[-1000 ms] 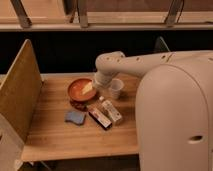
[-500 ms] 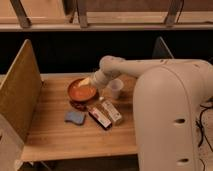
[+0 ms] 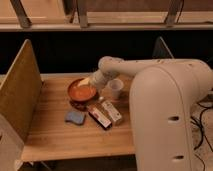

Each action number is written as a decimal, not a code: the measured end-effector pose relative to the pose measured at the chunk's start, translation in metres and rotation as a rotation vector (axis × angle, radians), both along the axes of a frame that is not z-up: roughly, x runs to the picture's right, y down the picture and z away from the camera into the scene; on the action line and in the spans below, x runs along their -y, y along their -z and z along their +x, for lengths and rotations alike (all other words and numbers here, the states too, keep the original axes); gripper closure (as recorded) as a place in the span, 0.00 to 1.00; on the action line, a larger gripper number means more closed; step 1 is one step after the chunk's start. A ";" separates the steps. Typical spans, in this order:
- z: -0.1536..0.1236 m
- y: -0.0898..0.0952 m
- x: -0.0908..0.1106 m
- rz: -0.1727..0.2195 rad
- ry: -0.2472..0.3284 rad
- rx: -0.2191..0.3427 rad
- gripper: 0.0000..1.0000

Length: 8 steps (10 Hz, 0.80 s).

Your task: Pick up the ceramic bowl

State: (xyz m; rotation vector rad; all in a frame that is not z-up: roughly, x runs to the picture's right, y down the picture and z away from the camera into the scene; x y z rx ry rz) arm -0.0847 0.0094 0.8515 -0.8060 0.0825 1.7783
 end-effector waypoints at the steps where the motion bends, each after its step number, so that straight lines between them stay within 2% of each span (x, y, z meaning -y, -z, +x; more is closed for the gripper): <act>1: 0.007 -0.004 0.004 0.004 0.002 -0.023 0.20; 2: 0.013 -0.009 0.010 0.011 0.006 -0.049 0.20; 4: 0.009 -0.013 0.013 0.017 0.026 -0.065 0.20; 6: -0.004 -0.019 0.005 0.009 0.057 -0.073 0.20; 8: -0.006 -0.034 -0.004 0.006 0.091 -0.118 0.20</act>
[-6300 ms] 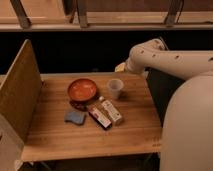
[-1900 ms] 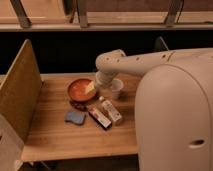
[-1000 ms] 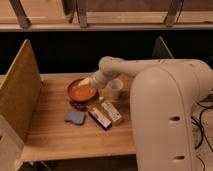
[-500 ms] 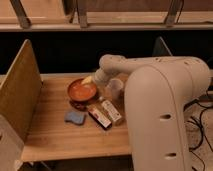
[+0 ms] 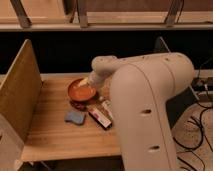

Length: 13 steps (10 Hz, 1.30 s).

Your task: Pick up the ceramic bowl

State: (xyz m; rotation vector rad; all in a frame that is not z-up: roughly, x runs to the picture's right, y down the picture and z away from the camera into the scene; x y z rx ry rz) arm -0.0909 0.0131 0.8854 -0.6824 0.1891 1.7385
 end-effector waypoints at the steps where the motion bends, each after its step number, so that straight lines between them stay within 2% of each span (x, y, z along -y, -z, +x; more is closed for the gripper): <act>1: 0.002 -0.008 -0.003 -0.003 0.010 -0.028 0.20; 2: 0.005 -0.022 -0.004 -0.007 0.025 -0.075 0.20; 5: -0.004 -0.044 -0.002 -0.016 0.043 -0.127 0.20; 10: -0.015 -0.078 -0.020 -0.099 0.029 -0.160 0.21; 11: -0.014 -0.082 -0.023 -0.113 0.024 -0.163 0.25; 13: -0.013 -0.089 -0.025 -0.138 0.018 -0.151 0.47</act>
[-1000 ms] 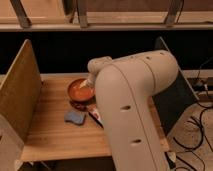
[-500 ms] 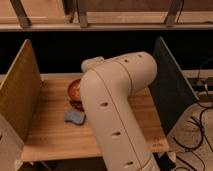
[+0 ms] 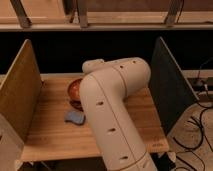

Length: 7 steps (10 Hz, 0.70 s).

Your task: Pick up the ceramic bowl

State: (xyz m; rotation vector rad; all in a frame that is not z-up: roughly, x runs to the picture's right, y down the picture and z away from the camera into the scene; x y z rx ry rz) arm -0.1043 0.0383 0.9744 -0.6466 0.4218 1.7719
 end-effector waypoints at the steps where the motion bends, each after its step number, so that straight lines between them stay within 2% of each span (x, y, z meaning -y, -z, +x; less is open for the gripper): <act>1: 0.001 -0.002 0.001 -0.003 -0.003 0.005 0.55; 3: 0.003 -0.005 0.003 -0.007 -0.009 0.012 0.77; 5: 0.002 -0.005 0.011 0.008 -0.018 0.022 0.96; 7: -0.001 0.004 0.028 0.049 -0.046 0.047 1.00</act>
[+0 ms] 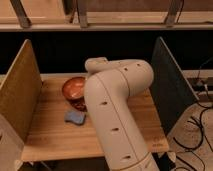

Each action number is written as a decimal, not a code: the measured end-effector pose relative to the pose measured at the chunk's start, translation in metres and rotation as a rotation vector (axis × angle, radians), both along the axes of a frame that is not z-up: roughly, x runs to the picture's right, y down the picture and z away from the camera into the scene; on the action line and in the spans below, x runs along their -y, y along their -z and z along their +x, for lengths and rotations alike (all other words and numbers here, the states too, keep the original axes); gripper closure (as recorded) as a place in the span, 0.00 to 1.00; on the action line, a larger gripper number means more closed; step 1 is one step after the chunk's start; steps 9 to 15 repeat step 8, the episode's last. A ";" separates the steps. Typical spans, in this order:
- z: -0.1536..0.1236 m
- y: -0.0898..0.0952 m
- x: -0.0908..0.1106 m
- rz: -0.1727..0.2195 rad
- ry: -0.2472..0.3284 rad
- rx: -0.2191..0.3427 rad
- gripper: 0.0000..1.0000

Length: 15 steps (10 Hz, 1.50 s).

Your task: Pick up the ceramic bowl

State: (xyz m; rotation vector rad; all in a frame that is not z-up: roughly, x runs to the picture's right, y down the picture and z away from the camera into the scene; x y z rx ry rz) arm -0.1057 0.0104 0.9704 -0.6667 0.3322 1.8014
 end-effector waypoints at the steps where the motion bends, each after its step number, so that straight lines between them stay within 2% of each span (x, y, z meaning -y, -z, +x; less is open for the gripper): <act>1: -0.003 0.007 0.009 0.024 -0.013 0.018 1.00; 3: -0.003 0.036 0.033 0.107 -0.055 0.075 1.00; 4: -0.002 0.048 0.040 0.135 -0.071 0.097 1.00; 6: 0.005 0.079 0.050 0.201 -0.113 0.142 1.00; 8: 0.018 0.109 0.052 0.253 -0.152 0.176 1.00; 15: 0.018 0.109 0.052 0.253 -0.152 0.176 1.00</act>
